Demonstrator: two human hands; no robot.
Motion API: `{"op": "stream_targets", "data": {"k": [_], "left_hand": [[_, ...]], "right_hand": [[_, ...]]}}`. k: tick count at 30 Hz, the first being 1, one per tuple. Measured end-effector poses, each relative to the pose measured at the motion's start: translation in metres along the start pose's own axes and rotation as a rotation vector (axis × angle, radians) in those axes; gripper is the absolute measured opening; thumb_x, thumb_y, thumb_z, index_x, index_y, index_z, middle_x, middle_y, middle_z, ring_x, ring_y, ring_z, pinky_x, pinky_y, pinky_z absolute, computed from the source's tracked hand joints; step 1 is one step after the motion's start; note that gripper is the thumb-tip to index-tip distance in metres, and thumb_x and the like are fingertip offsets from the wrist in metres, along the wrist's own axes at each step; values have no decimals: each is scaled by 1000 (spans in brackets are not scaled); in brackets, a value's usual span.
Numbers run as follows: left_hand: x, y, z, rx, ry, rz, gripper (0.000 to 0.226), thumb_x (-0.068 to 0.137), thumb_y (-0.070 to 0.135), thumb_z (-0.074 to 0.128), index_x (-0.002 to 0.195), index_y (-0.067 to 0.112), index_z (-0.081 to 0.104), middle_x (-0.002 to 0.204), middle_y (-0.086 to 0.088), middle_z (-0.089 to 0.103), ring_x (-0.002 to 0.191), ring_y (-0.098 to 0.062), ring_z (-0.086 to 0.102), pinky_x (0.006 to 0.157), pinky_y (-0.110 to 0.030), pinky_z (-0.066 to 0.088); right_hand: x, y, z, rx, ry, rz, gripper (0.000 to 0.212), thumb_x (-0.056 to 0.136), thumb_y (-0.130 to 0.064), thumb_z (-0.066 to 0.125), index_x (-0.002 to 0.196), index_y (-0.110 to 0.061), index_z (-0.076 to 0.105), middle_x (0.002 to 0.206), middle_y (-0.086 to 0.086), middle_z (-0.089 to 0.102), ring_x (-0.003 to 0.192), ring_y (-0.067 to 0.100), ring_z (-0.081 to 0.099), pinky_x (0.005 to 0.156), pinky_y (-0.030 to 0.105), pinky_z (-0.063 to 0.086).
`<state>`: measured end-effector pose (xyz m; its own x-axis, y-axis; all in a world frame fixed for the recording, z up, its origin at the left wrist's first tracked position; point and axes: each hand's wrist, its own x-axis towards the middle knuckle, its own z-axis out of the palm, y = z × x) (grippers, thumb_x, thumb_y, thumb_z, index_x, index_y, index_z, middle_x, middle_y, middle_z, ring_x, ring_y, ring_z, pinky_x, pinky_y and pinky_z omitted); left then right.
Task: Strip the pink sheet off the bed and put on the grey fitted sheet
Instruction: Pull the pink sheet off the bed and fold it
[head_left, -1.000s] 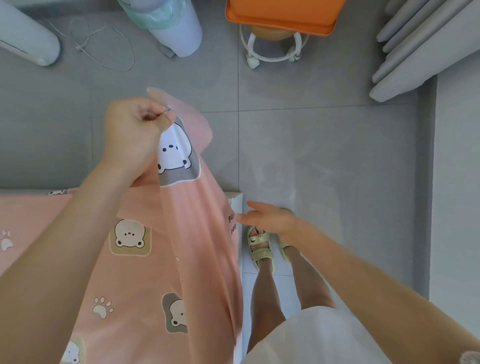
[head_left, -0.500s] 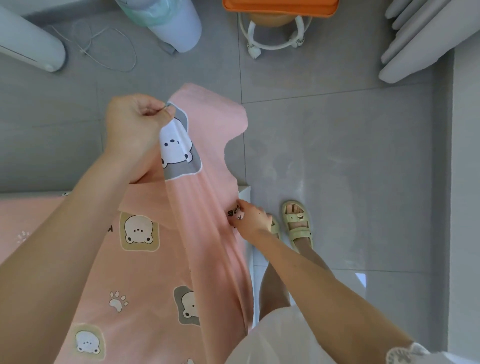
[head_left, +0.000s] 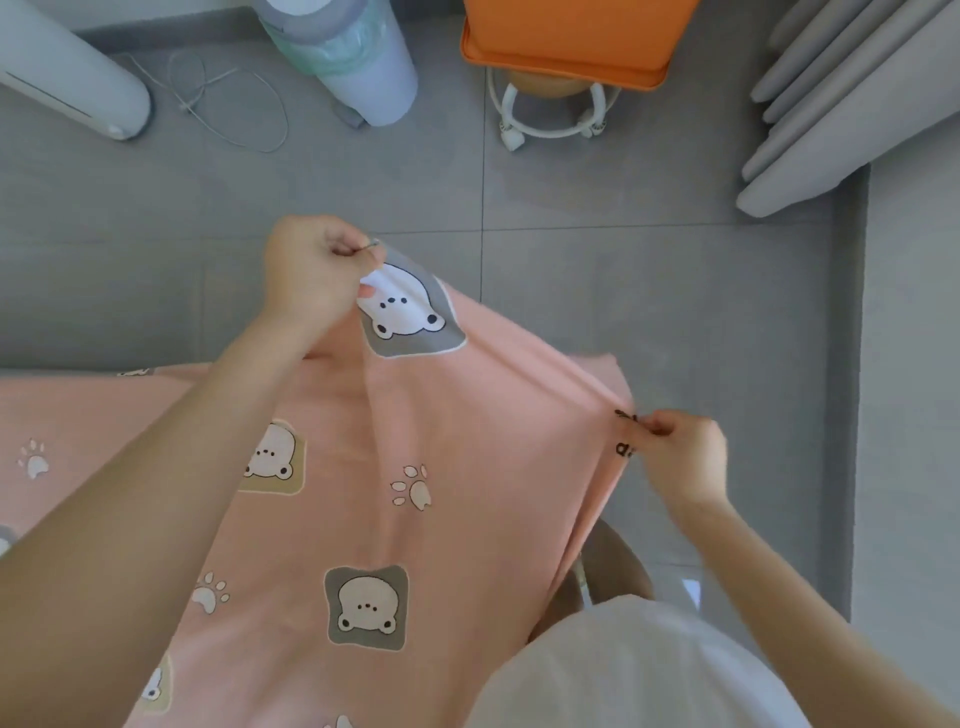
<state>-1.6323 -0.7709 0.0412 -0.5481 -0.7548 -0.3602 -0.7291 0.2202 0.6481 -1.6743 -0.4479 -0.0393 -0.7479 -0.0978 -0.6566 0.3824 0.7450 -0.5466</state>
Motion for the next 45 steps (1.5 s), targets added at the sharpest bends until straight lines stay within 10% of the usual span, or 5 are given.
{"op": "stream_targets", "data": {"k": [8,14,21,35,45], "left_hand": [[-1,66,-12,-136,180,111,34,80,2,68,58,23,51,53,12,52,48,-6,58,53,-23,53],[-4,65,-27,-182,91,278,23,79,9,68,64,25,59,56,13,58,51,0,59,62,-34,57],[-23,12,-4,87,-94,153,39,90,4,56,129,8,56,133,-6,56,121,-18,52,97,-15,33],[-106,-24,-110,56,17,-76,28,93,8,54,119,5,63,120,-11,64,113,-24,59,91,-22,38],[-68,70,-212,107,-30,36,25,93,15,57,113,3,66,116,-11,66,111,-24,59,96,-30,42]], "right_hand": [[-50,-48,-47,-19,57,-174,24,80,-21,73,60,-9,67,40,-10,51,43,11,37,45,19,28],[-28,-51,-10,-184,132,-171,31,81,-19,67,64,6,62,44,1,39,53,19,26,50,27,27],[-3,-18,-6,-506,26,-42,34,89,-25,56,59,-11,51,61,7,54,59,27,46,56,27,35],[-64,-180,-21,-621,-163,-461,31,82,-6,45,53,-13,39,62,9,47,65,30,45,53,28,34],[-103,-372,-54,-763,-421,-900,32,88,-21,53,67,-1,66,64,10,65,61,17,57,64,30,49]]}}
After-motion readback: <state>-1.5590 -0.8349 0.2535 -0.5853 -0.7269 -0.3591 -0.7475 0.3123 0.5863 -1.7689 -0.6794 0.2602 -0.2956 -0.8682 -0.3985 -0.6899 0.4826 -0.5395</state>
